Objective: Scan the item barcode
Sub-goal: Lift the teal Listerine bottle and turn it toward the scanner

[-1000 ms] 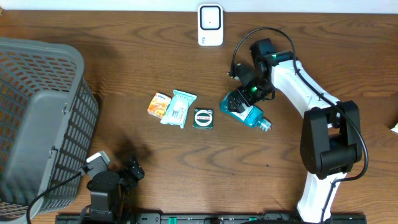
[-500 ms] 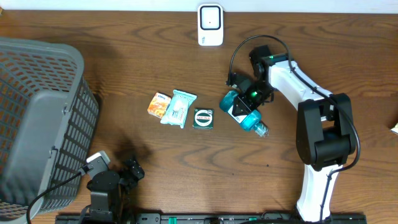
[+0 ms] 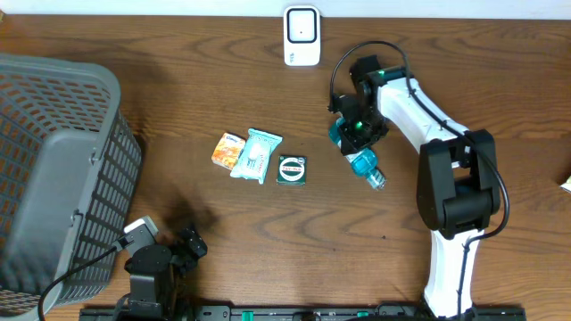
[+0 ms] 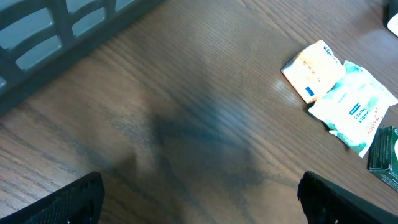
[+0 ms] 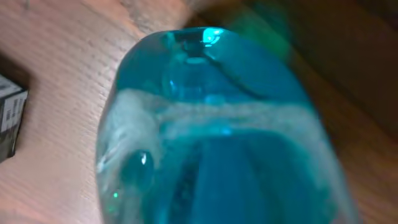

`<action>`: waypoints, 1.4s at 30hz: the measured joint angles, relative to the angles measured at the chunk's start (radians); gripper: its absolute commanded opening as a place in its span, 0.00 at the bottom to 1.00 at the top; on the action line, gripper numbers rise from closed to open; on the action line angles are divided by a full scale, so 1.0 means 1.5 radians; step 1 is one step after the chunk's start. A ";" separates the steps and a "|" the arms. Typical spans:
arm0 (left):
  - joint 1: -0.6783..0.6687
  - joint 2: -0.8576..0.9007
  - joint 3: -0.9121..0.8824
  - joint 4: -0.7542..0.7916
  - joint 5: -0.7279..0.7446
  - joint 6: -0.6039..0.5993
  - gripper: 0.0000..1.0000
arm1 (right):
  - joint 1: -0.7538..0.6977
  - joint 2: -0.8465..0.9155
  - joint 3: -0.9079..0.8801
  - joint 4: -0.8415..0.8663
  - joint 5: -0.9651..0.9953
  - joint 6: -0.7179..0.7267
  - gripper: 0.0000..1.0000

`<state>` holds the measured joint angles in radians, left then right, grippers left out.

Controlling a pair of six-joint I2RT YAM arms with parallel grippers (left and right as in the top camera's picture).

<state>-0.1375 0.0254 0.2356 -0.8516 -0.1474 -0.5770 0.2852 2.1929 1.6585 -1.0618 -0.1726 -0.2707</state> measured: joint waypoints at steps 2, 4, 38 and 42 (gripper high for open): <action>0.000 0.000 0.000 0.000 0.000 0.000 0.98 | 0.012 0.000 0.002 0.001 0.023 0.018 0.15; 0.000 0.000 0.000 0.000 0.000 0.000 0.98 | 0.022 0.000 0.004 0.005 0.043 0.030 0.27; 0.000 0.000 0.000 0.000 0.000 0.000 0.98 | 0.057 0.014 0.073 -0.026 0.090 0.113 0.26; 0.000 0.000 0.000 0.000 0.000 0.000 0.98 | 0.057 0.014 0.073 -0.027 0.079 0.115 0.27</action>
<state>-0.1375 0.0254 0.2356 -0.8516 -0.1474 -0.5770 0.3706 2.2143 1.7683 -1.1027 -0.0544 -0.0975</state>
